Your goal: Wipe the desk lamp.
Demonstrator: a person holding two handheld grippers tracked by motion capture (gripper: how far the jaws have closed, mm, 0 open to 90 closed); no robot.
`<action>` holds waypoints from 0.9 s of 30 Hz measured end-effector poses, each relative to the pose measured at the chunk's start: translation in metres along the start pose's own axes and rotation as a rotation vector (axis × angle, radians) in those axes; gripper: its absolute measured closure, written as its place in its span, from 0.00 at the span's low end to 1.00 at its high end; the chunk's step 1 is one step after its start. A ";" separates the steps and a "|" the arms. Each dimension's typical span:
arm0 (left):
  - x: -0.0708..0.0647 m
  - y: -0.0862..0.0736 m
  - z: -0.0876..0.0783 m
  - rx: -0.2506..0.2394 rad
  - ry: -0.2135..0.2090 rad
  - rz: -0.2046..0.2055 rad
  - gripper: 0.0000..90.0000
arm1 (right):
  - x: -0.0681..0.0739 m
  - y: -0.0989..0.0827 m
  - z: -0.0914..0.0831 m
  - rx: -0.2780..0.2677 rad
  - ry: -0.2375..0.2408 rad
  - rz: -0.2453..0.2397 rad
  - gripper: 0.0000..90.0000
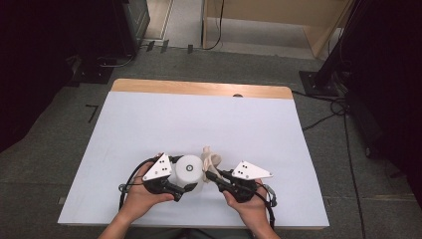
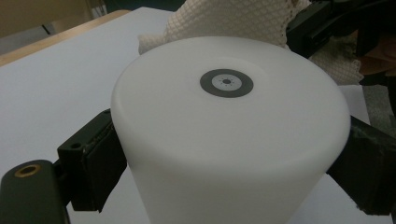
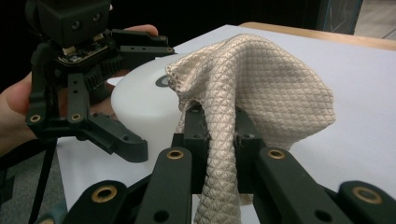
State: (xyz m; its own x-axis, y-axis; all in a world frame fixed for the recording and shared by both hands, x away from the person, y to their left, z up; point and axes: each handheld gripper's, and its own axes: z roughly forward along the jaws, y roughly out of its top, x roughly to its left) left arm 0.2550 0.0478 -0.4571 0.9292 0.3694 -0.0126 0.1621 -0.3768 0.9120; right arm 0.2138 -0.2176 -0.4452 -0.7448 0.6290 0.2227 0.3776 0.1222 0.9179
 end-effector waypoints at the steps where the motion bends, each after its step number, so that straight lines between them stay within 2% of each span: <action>1: 0.000 0.000 0.000 -0.001 -0.001 0.000 0.09 | -0.001 -0.001 0.001 0.005 0.000 -0.001 0.90; 18: 0.000 -0.001 0.000 -0.012 0.001 -0.003 0.09 | -0.015 -0.036 0.027 0.169 -0.037 0.062 0.90; 27: 0.000 -0.002 0.000 -0.015 0.002 -0.008 0.09 | -0.017 -0.040 0.031 0.185 -0.043 0.065 0.90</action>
State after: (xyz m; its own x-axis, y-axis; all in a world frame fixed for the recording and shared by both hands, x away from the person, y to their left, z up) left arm 0.2545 0.0482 -0.4591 0.9272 0.3740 -0.0192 0.1646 -0.3608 0.9180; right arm 0.2282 -0.2094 -0.4956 -0.6928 0.6720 0.2617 0.5218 0.2166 0.8251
